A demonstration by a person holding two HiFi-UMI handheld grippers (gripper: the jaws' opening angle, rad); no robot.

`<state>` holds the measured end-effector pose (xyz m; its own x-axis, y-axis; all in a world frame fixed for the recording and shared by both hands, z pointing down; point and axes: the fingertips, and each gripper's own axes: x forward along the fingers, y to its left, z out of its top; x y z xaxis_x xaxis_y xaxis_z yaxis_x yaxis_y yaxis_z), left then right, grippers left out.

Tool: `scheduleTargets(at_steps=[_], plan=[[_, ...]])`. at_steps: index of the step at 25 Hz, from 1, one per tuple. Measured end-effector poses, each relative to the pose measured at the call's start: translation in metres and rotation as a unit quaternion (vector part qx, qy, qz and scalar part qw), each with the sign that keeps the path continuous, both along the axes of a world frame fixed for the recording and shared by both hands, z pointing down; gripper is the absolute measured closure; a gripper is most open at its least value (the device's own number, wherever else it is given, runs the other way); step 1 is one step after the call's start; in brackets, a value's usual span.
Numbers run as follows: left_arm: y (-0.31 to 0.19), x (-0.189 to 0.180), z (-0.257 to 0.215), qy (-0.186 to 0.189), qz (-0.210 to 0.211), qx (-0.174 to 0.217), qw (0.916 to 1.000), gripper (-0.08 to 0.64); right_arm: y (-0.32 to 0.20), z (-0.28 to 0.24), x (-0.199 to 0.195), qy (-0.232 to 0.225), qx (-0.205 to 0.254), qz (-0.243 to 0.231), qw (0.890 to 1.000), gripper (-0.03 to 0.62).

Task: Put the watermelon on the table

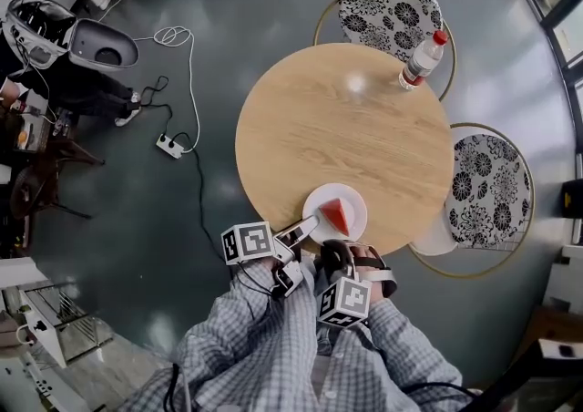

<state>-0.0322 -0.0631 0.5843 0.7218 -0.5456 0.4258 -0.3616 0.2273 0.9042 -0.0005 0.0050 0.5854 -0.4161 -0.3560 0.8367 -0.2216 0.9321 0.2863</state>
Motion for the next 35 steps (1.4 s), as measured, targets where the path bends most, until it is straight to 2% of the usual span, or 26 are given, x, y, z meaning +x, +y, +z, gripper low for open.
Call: scheduleTargets(at_steps=[4,11,16,19,20,23,25,28,29,33,35], plan=[[-0.002,-0.016,-0.006,-0.018,-0.006,0.003,0.9998,0.351,-0.002,0.001,-0.005,-0.007,-0.023,0.003,1.000,0.546],[0.006,-0.062,-0.021,-0.026,-0.067,0.021,0.9972,0.353,0.000,0.015,-0.007,0.001,-0.036,-0.002,0.999,0.545],[0.018,-0.080,-0.034,-0.012,-0.101,0.045,0.9938,0.354,0.000,0.020,-0.007,-0.012,-0.034,0.004,0.999,0.544],[0.017,-0.068,-0.049,0.038,-0.112,0.072,0.9904,0.357,0.000,0.019,-0.010,-0.041,-0.047,0.015,0.998,0.545],[0.018,-0.066,-0.051,0.042,-0.112,0.075,0.9900,0.362,0.001,0.017,-0.012,-0.061,-0.063,0.026,0.996,0.545],[0.023,-0.066,-0.047,-0.007,-0.090,0.073,0.9933,0.445,0.004,0.004,-0.018,-0.142,-0.131,0.077,0.978,0.540],[0.022,-0.064,-0.050,-0.014,-0.087,0.078,0.9930,0.523,-0.001,-0.011,-0.018,-0.194,-0.154,0.112,0.962,0.538],[0.018,-0.056,-0.061,-0.009,-0.076,0.098,0.9922,0.552,-0.016,-0.041,-0.006,-0.261,-0.149,0.169,0.939,0.544],[0.018,-0.052,-0.064,-0.010,-0.064,0.104,0.9925,0.552,-0.022,-0.050,0.002,-0.280,-0.146,0.190,0.930,0.582],[0.016,-0.032,-0.079,-0.022,-0.007,0.131,0.9911,0.552,-0.038,-0.074,0.042,-0.340,-0.135,0.278,0.888,0.586],[0.013,-0.024,-0.091,-0.025,0.008,0.151,0.9881,0.552,-0.041,-0.085,0.057,-0.352,-0.123,0.295,0.880,0.586]])
